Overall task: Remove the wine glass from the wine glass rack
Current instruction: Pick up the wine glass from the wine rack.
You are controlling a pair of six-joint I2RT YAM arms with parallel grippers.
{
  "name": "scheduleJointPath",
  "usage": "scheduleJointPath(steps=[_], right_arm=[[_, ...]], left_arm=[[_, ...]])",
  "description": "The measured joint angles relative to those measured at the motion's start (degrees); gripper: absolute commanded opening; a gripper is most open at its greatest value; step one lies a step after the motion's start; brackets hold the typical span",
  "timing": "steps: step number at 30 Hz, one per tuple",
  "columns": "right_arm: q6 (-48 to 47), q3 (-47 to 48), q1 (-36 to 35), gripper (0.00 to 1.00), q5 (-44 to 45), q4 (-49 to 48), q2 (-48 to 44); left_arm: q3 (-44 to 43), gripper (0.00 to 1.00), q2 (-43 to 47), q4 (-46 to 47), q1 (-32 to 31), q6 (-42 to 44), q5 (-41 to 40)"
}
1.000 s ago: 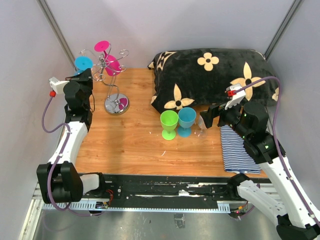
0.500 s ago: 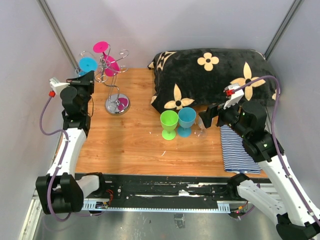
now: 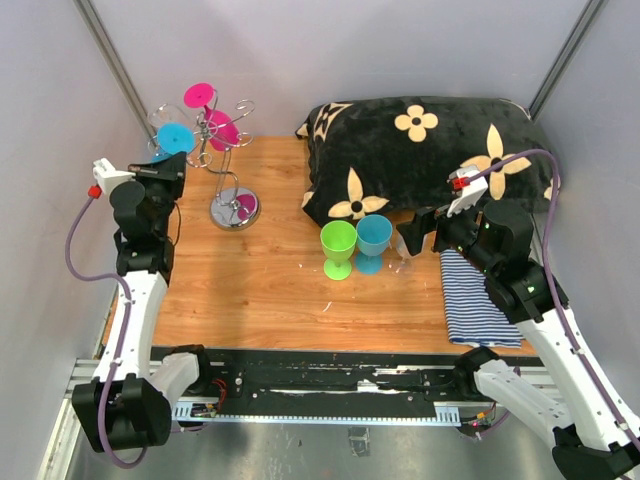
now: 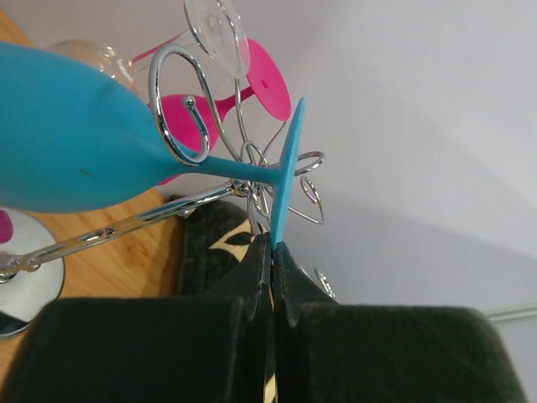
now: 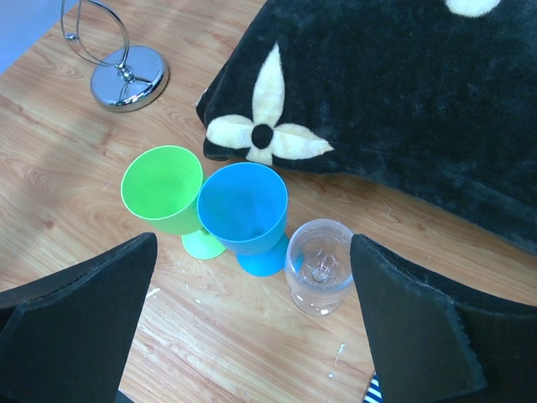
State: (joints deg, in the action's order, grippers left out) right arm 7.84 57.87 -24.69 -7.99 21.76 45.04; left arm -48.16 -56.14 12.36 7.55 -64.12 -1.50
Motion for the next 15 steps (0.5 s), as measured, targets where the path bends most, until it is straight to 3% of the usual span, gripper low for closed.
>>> scheduleJointPath(steps=[8, 15], right_arm=[[1.1, 0.8, 0.0, 0.98, -0.3, 0.2, 0.7], [2.4, 0.9, 0.0, 0.98, -0.7, 0.4, 1.6]], left_arm=[[-0.7, 0.00, 0.0, -1.3, 3.9, 3.8, 8.1], [-1.7, 0.00, -0.2, -1.8, 7.6, 1.9, 15.0]])
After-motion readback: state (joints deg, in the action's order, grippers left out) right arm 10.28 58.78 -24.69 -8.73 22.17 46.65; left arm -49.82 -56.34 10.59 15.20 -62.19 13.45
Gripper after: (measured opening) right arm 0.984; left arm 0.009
